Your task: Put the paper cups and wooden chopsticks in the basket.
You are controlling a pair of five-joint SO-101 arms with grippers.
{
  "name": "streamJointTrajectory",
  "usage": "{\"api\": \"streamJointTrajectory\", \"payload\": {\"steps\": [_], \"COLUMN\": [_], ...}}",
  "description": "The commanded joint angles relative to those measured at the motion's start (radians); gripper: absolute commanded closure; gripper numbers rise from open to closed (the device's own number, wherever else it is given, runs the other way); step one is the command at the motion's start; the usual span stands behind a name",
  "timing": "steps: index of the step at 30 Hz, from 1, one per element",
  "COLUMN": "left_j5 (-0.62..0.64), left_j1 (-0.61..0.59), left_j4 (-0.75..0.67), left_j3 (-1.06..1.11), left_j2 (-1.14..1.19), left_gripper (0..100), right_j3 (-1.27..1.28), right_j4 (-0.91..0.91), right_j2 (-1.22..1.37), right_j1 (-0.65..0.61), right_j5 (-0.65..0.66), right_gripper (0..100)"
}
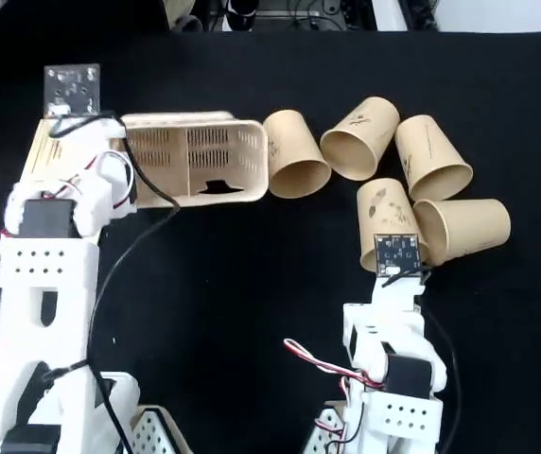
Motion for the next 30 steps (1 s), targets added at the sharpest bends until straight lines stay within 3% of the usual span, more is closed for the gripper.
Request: {"api": "streamJointTrajectory", "payload": {"steps": [1, 11, 20, 27, 30], "left_j5": [0.04, 0.052, 0.061, 0.032, 0.031], "left_j1": [0.007, 0.061, 0.068, 0.068, 0.061], "left_j4": [0.103, 0.348, 0.327, 0.456, 0.542], "left_j3": [-0.168, -0.306, -0.163, -0.162, -0.228], "left_j2": [-0.041, -0.04, -0.051, -0.052, -0.052], "left_gripper": [97, 97, 96, 68, 64], "right_j3": [-0.004, -0.004, -0.004, -0.004, -0.004], "right_j4": [-0.003, -0.003, -0.003, 0.003, 0.003], "right_j2": [-0.071, -0.071, -0.071, -0.071, -0.071], "right_j1": [0.012, 0.012, 0.012, 0.012, 0.012], "right_j5": [0.008, 0.008, 0.008, 0.008, 0.008], "right_gripper": [94.2, 94.2, 94.2, 94.2, 94.2]}}
